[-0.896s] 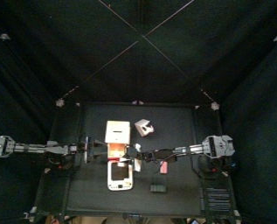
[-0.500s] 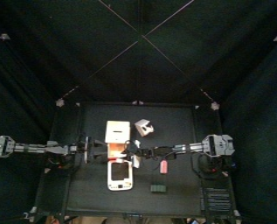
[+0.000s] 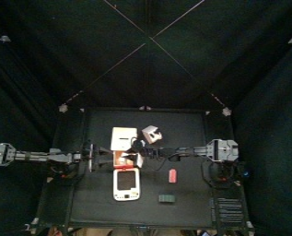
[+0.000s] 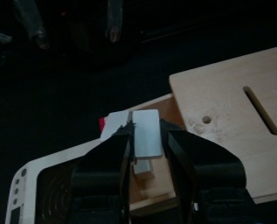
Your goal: Put sushi piece in stove
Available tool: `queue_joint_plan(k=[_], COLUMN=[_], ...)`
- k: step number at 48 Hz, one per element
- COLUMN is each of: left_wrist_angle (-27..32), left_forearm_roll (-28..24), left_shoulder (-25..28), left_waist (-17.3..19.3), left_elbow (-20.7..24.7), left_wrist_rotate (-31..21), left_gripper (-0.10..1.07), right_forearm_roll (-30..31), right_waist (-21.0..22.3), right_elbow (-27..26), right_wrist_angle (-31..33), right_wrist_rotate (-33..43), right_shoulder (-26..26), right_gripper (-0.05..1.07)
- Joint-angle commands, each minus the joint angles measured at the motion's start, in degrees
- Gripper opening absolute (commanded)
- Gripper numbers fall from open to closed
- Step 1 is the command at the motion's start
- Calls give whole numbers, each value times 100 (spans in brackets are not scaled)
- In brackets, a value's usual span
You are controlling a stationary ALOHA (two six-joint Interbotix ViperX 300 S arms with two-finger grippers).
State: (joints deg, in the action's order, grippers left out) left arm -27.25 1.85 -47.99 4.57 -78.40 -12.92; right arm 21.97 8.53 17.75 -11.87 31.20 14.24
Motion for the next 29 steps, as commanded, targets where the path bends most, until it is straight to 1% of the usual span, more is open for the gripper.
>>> queue_joint_plan(k=[1, 14, 29], left_wrist_angle=[-53, -53, -44], left_forearm_roll=[0, 0, 0], left_shoulder=[26, 18, 18], left_waist=[-9, -9, -9], left_elbow=[70, 53, 53], left_wrist_rotate=[9, 9, 9], left_gripper=[89, 89, 89], right_forearm_roll=[-26, -44, -123], right_waist=[9, 26, 35], right_elbow=[-220, -404, -413], right_wrist_angle=[-62, -53, 105], right_wrist_rotate=[0, 0, 0], right_shoulder=[9, 264, 325], right_gripper=[61, 61, 62])
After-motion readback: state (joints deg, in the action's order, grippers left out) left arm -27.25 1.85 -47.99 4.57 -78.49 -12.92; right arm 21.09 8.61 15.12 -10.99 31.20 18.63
